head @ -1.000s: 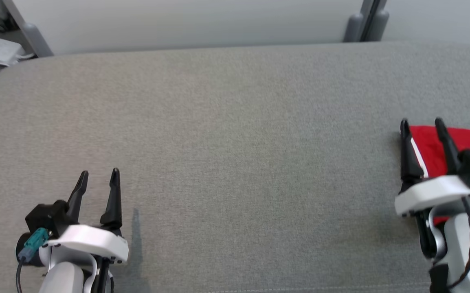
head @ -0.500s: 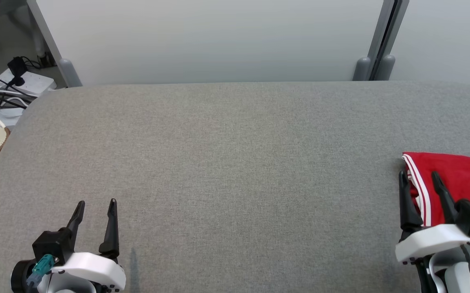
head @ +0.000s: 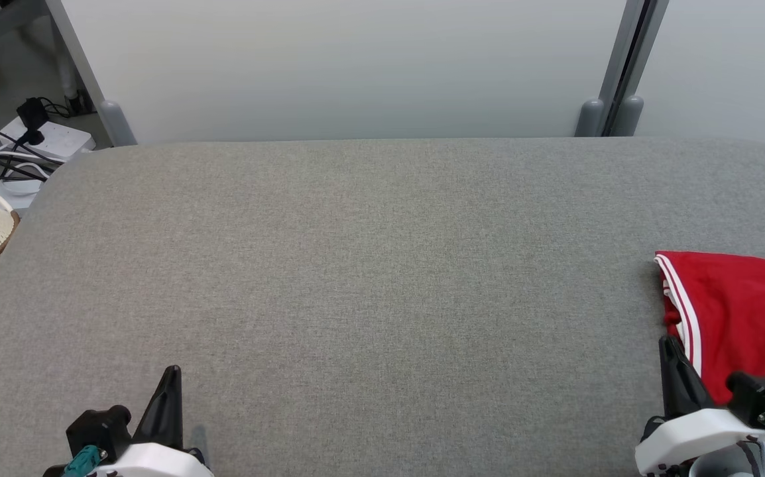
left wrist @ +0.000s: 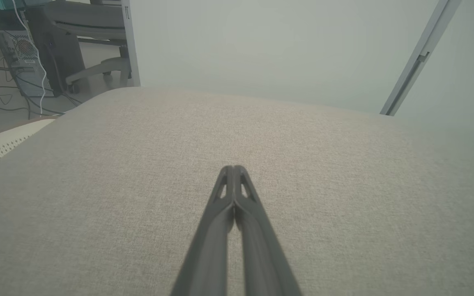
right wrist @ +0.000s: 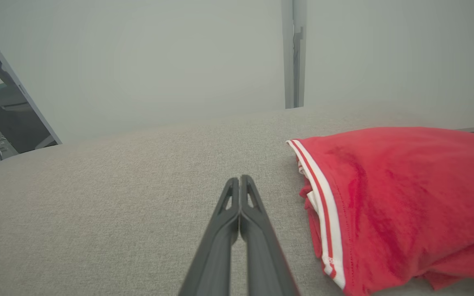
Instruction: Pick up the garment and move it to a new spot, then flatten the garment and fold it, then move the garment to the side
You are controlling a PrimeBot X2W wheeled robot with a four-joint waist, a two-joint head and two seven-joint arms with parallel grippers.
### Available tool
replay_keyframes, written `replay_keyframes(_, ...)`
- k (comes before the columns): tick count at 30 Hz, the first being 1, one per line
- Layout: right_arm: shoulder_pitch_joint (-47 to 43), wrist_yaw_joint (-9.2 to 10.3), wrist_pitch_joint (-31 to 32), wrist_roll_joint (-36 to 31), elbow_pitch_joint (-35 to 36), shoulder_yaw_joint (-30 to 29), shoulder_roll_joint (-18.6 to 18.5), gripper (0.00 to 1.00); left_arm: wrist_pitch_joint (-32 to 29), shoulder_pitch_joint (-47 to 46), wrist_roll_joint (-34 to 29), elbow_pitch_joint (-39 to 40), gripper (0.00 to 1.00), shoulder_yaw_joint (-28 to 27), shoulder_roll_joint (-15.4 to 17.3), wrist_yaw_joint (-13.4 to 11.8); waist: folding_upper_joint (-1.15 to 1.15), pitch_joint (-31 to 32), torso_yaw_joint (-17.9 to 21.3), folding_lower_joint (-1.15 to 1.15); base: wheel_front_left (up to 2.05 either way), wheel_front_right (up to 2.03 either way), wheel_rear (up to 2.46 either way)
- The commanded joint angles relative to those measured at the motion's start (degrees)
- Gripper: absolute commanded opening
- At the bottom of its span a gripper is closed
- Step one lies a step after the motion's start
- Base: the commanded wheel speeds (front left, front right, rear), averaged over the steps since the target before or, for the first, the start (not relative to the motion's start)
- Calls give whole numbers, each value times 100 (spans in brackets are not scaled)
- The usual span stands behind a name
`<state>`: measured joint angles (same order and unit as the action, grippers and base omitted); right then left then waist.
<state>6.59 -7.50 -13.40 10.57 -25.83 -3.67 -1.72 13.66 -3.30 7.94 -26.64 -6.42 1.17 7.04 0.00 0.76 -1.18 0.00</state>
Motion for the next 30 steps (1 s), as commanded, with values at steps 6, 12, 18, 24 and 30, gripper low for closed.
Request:
replay_keyframes(6,205,0,120,509,214,-49,-73,0,-110,-219,564,220,0,-36,88,4,0,0,7,3,0,0,0)
replay_keyframes(12,184,0,204,914,278,-46,-75,0,-190,-210,983,293,0,-13,92,6,0,-12,13,0,0,0,0)
replay_keyframes(18,167,0,297,1314,333,-54,-78,0,-282,-207,1394,354,0,-4,96,8,0,-16,18,0,0,0,0)
replay_keyframes(24,154,0,393,1714,384,-65,-80,0,-380,-210,1805,409,0,-2,101,10,0,-21,24,0,0,0,0)
replay_keyframes(30,143,0,474,2044,425,-76,-82,0,-463,-213,2144,453,0,-1,104,12,0,-25,29,0,0,0,0)
